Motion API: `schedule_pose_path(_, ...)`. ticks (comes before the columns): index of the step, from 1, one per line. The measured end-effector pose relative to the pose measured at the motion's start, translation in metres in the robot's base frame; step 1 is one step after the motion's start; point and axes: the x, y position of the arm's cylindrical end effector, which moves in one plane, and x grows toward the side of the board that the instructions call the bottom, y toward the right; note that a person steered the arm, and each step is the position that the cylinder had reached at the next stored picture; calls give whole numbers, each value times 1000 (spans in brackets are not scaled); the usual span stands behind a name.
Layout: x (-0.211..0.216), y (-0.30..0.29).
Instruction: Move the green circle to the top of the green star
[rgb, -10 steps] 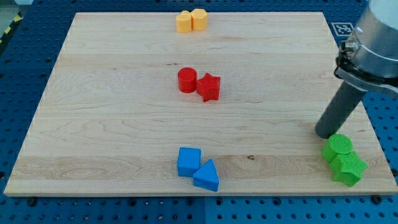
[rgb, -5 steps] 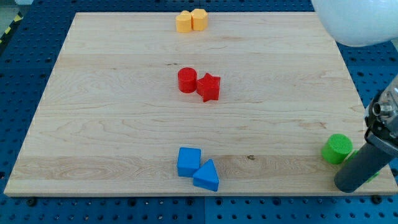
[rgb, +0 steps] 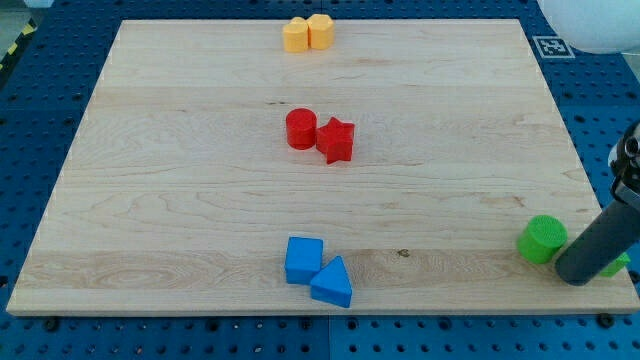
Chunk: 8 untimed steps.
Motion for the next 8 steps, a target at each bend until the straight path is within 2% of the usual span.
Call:
schedule_pose_path(5,-15,-35)
schedule_pose_path(8,-78,-31)
